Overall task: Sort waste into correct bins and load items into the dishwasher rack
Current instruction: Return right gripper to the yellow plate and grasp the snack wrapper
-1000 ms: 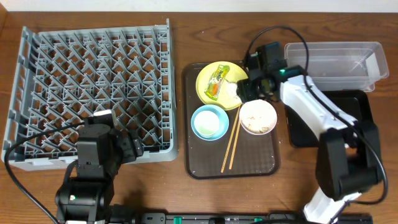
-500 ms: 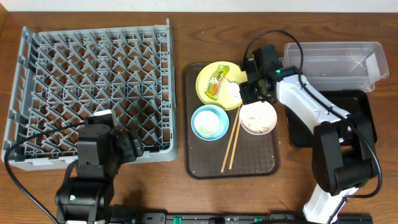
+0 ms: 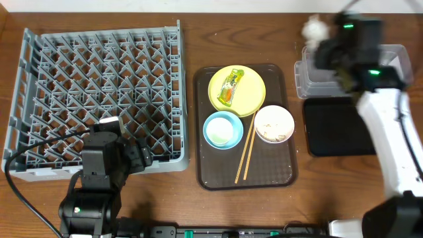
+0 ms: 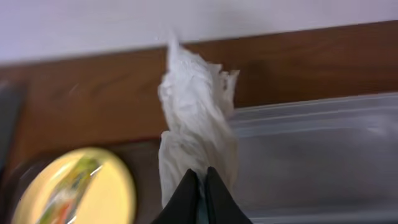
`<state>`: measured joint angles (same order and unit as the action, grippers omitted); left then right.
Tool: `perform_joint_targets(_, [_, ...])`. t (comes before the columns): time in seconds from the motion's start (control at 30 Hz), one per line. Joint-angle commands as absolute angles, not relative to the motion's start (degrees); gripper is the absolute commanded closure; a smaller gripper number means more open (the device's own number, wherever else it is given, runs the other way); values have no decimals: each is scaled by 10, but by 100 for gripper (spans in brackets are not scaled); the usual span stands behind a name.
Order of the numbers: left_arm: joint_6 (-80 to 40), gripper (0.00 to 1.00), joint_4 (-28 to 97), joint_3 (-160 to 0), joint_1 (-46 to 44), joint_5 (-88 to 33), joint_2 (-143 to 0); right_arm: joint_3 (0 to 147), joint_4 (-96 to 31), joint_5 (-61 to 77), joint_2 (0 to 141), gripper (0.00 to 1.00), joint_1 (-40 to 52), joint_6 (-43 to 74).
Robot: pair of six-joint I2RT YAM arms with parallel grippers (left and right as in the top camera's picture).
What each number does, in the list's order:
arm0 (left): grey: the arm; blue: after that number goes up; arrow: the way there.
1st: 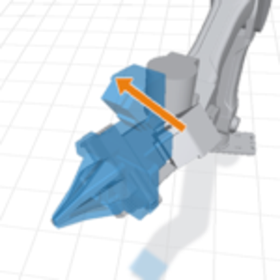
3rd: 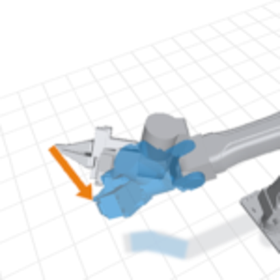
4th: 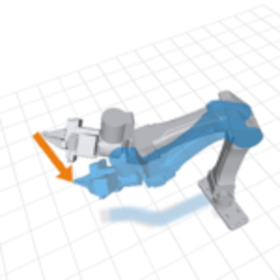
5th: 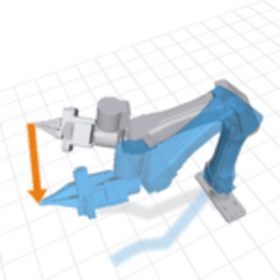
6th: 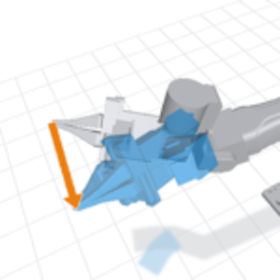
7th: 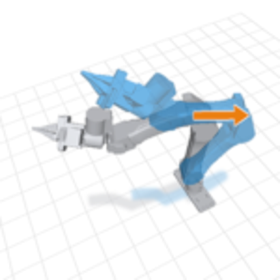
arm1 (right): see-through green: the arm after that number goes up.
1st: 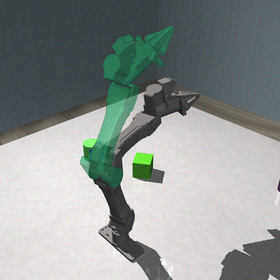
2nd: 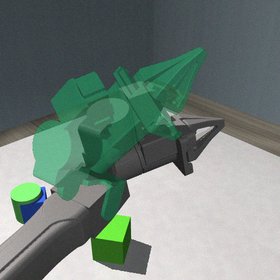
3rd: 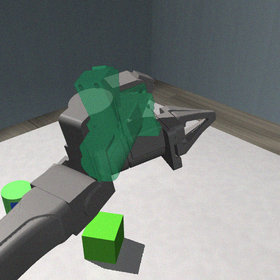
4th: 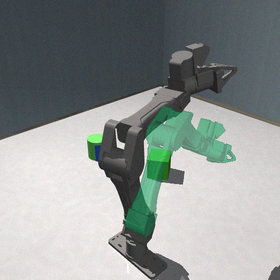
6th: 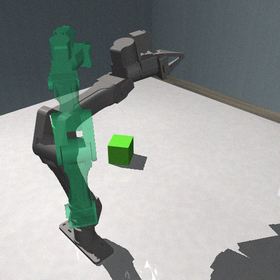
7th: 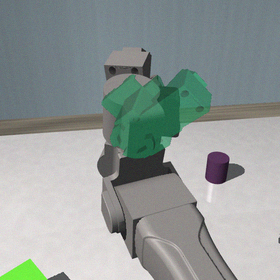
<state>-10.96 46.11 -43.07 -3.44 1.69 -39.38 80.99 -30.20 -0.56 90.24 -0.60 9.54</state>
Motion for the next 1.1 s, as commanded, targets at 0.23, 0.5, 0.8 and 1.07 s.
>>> perform_joint_targets(0.23, [-117, 14, 460, -445, -36, 20, -392, 805, -338, -35, 973, 43, -66, 122])
perform_joint_targets(0.5, [-117, 14, 460, -445, -36, 20, -392, 806, -299, 145, 959, 32, -54, 122])
perform_joint_targets(0.8, [-117, 14, 460, -445, -36, 20, -392, 805, -293, 207, 981, 32, 71, 122])
perform_joint_targets(1.07, [-117, 14, 460, -445, -36, 20, -392, 805, -246, 90, 1074, 27, 209, 178])
